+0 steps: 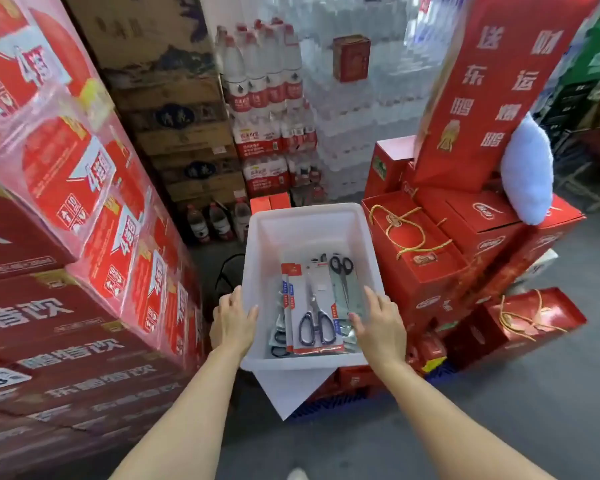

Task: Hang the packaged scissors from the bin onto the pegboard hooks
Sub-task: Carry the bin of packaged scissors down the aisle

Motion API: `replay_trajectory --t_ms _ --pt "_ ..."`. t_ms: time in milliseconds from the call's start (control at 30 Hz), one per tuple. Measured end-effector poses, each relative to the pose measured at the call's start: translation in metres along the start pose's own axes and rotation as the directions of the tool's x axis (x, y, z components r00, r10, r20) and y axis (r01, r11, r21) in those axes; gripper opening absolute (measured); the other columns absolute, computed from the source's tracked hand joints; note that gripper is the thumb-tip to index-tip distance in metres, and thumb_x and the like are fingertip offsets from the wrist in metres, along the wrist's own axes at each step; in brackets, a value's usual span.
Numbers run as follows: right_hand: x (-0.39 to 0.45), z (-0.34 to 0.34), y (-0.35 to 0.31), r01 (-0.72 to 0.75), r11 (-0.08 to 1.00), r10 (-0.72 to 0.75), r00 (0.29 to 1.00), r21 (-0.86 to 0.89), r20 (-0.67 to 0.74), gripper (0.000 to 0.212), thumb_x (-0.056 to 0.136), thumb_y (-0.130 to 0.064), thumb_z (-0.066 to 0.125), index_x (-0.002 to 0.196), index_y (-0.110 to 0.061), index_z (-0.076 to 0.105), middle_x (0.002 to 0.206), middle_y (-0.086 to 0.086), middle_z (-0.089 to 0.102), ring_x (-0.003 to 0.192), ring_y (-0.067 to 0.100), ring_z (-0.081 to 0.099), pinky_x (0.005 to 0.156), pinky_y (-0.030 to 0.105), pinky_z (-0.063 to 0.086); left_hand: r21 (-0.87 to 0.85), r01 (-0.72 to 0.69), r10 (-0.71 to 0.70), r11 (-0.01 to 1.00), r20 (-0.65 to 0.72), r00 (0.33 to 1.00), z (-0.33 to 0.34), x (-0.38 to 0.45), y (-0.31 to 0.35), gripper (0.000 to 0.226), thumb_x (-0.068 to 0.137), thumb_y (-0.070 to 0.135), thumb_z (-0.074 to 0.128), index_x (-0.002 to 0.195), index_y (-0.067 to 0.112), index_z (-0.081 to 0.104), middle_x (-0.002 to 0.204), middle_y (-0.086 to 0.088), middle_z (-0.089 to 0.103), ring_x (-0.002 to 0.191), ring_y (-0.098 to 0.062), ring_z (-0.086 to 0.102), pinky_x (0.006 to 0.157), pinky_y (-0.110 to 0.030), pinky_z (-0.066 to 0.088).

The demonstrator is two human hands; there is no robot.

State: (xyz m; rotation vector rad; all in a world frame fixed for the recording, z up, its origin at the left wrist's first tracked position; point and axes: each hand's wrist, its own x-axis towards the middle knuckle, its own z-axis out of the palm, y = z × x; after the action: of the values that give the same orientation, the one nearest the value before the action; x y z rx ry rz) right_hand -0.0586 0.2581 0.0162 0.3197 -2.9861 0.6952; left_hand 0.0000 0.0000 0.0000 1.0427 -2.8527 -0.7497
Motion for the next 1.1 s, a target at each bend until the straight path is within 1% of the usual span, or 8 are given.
replay_trajectory --t_ms 133,267,367,433,500,733,900,1100 --pt "0.041 0.014 0.011 -0.114 0.992 0.107 0.988 -0.059 -0.109 0.058 0.081 -0.026 0.074 0.131 -0.008 0.052 0.123 0.014 0.057 0.107 0.034 0.052 0.089 0.043 0.047 -0.055 0.045 -0.044 0.997 0.029 0.999 0.019 0.039 0.007 0.068 0.097 0.04 0.05 0.154 0.027 0.015 0.151 -0.008 0.031 0.127 -0.031 0.043 0.094 -0.046 0.046" --pt "0.064 0.033 0.019 -0.22 0.975 0.22 0.975 -0.032 -0.004 0.064 0.09 -0.026 0.064 0.146 -0.015 0.035 0.132 0.012 0.048 0.108 0.031 0.054 0.077 0.039 0.049 -0.053 0.102 -0.102 0.993 0.003 0.995 0.036 0.063 0.012 0.07 0.099 0.044 0.046 0.156 0.03 0.007 0.151 -0.007 0.034 0.128 -0.033 0.041 0.091 -0.049 0.046" --pt "0.069 0.04 0.024 -0.273 0.96 0.276 0.961 -0.059 0.034 0.067 0.095 -0.028 0.054 0.153 -0.023 0.02 0.117 0.006 0.051 0.084 0.025 0.057 0.058 0.03 0.04 -0.077 0.118 -0.118 0.99 0.011 0.993 0.046 0.068 0.009 0.068 0.1 0.044 0.043 0.156 0.033 0.005 0.14 -0.011 0.041 0.112 -0.034 0.055 0.077 -0.042 0.047" --pt "0.072 0.043 0.027 -0.295 0.952 0.299 0.954 -0.077 0.038 0.066 0.096 -0.024 0.05 0.153 -0.027 0.017 0.1 0.004 0.049 0.068 0.024 0.049 0.056 0.03 0.036 -0.058 0.098 -0.098 0.993 0.007 0.995 0.051 0.069 0.008 0.067 0.101 0.045 0.041 0.156 0.034 0.004 0.13 -0.011 0.045 0.093 -0.034 0.06 0.067 -0.037 0.043" --pt "0.075 0.045 0.031 -0.315 0.948 0.317 0.948 -0.047 0.036 0.065 0.097 -0.021 0.048 0.153 -0.03 0.018 0.093 0.003 0.048 0.063 0.024 0.046 0.057 0.031 0.037 -0.077 0.095 -0.096 0.992 -0.006 0.995 0.053 0.071 0.005 0.068 0.101 0.044 0.043 0.156 0.037 0.004 0.125 -0.011 0.048 0.087 -0.035 0.061 0.066 -0.035 0.04" --pt "0.07 0.038 0.029 -0.3 0.946 0.298 0.954 0.127 0.03 0.063 0.095 -0.023 0.055 0.151 -0.034 0.027 0.09 0.002 0.051 0.073 0.026 0.051 0.064 0.033 0.038 -0.193 0.073 -0.09 0.979 -0.082 0.993 0.037 0.064 -0.001 0.076 0.095 0.032 0.061 0.155 0.038 0.015 0.108 -0.015 0.057 0.088 -0.036 0.062 0.077 -0.046 0.053" --pt "0.066 0.026 0.018 -0.228 0.932 0.232 0.973 0.281 0.02 0.065 0.09 -0.023 0.065 0.147 -0.035 0.036 0.108 0.009 0.067 0.093 0.029 0.063 0.072 0.034 0.047 -0.263 0.071 -0.123 0.962 -0.186 0.975 0.016 0.032 -0.011 0.08 0.091 0.019 0.068 0.155 0.031 0.022 0.13 -0.018 0.058 0.11 -0.037 0.061 0.092 -0.044 0.05" --pt "0.025 0.011 0.016 -0.11 0.95 0.094 0.993 0.292 0.068 0.065 0.091 -0.025 0.065 0.147 -0.039 0.035 0.096 0.005 0.065 0.078 0.018 0.056 0.069 0.029 0.044 -0.238 0.147 -0.216 0.96 -0.298 0.93 -0.001 -0.051 -0.031 0.083 0.091 0.021 0.069 0.155 0.036 0.018 0.145 -0.012 0.051 0.124 -0.036 0.056 0.096 -0.051 0.052"
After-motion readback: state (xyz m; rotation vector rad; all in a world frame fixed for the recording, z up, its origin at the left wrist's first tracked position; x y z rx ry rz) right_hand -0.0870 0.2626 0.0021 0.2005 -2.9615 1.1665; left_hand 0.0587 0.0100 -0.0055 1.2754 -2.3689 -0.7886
